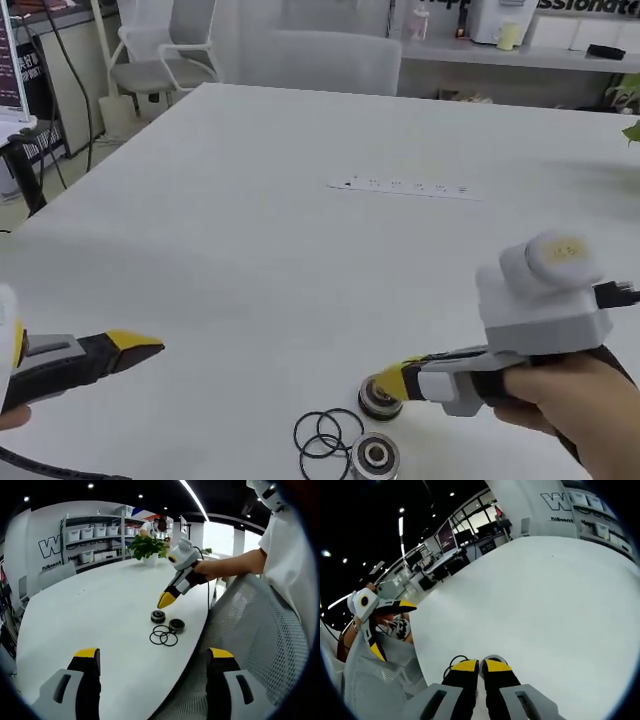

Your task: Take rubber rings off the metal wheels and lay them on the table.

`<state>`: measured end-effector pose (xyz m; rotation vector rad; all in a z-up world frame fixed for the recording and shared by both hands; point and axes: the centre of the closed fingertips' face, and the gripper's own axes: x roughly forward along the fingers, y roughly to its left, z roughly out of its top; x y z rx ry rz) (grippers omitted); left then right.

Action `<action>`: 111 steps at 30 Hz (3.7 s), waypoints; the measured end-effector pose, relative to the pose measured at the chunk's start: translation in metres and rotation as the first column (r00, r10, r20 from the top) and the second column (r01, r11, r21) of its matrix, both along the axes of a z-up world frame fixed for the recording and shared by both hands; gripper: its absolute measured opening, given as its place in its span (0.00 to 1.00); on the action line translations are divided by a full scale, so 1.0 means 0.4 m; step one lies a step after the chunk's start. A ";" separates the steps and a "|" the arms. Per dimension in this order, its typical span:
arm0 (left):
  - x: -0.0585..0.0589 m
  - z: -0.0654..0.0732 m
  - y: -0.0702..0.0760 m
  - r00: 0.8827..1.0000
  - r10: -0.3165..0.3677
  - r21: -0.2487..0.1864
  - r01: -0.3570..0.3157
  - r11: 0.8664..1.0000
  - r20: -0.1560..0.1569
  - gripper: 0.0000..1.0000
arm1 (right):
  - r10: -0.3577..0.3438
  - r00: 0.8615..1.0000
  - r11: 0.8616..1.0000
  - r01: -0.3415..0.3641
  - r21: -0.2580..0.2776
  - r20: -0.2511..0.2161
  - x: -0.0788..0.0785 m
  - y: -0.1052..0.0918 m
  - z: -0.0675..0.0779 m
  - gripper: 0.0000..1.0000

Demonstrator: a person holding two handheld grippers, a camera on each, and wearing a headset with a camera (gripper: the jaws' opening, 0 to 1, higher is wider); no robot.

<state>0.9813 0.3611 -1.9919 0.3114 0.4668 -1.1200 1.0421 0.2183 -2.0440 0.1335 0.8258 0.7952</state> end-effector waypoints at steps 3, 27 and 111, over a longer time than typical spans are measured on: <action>0.005 0.013 -0.010 1.000 -0.020 0.002 0.020 1.000 0.010 0.86 | -0.015 1.000 1.000 0.015 -0.001 -0.002 0.004 -0.012 -0.003 0.01; 0.138 0.169 -0.197 0.946 -0.248 0.036 0.246 0.969 0.207 0.78 | -0.019 1.000 1.000 0.019 -0.003 0.024 0.010 -0.076 -0.025 0.06; 0.149 -0.175 -0.387 0.961 -0.276 0.036 0.276 0.961 0.019 0.08 | 0.287 0.946 0.925 -0.233 -0.299 0.152 -0.018 -0.052 -0.100 0.00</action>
